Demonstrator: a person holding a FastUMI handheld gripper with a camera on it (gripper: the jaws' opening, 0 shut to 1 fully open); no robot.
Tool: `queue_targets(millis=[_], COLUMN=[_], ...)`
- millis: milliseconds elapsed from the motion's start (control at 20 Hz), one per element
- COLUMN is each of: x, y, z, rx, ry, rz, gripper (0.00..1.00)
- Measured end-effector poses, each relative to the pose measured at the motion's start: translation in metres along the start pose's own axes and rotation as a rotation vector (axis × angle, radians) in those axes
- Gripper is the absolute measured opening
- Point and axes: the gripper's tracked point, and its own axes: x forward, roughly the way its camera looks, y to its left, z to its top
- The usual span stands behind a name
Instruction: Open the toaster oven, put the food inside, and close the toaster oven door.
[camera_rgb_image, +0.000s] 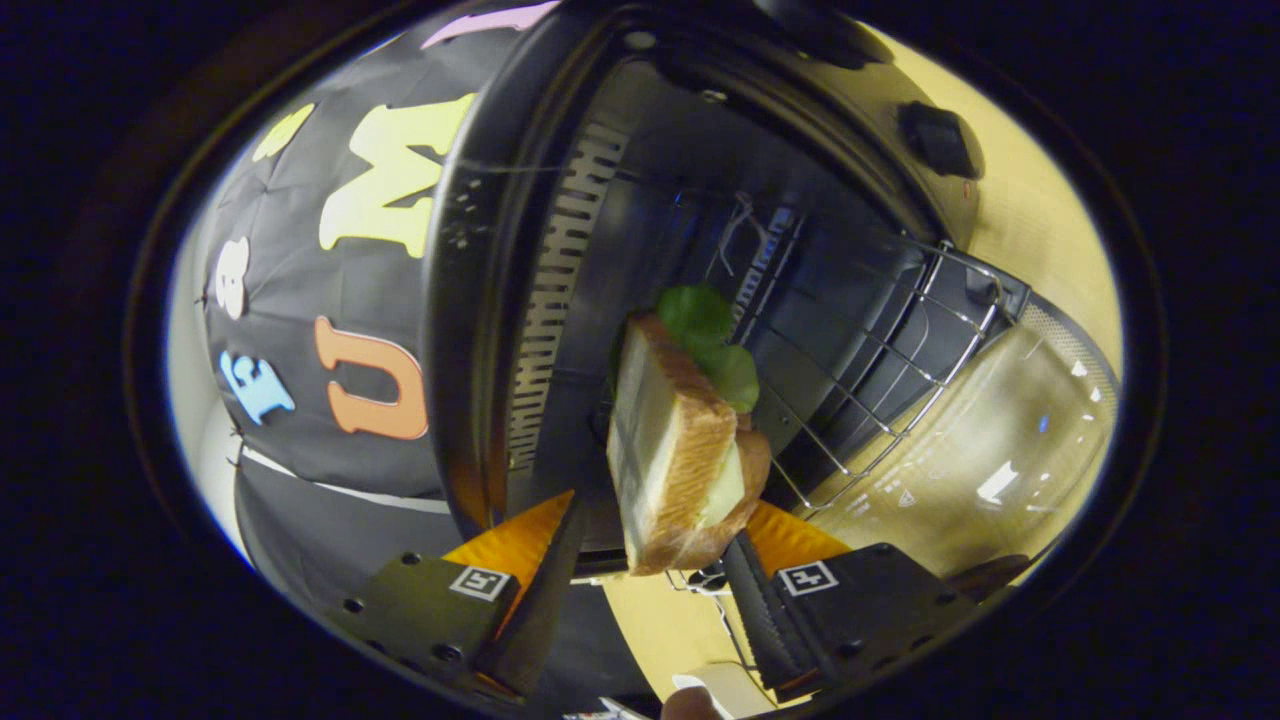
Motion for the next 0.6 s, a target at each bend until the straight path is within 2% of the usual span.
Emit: queue_targets(millis=[150, 250, 350, 600], x=[-0.012, -0.012, -0.019, -0.055], y=[-0.003, -0.017, -0.023, -0.022], z=[-0.009, -0.018, -0.021, -0.036], rx=[-0.081, -0.183, -0.249, -0.407], ry=[0.065, 0.122, 0.158, 0.213], rz=[-0.076, -0.189, -0.265, -0.335], gripper=[0.92, 0.96, 0.96, 0.96])
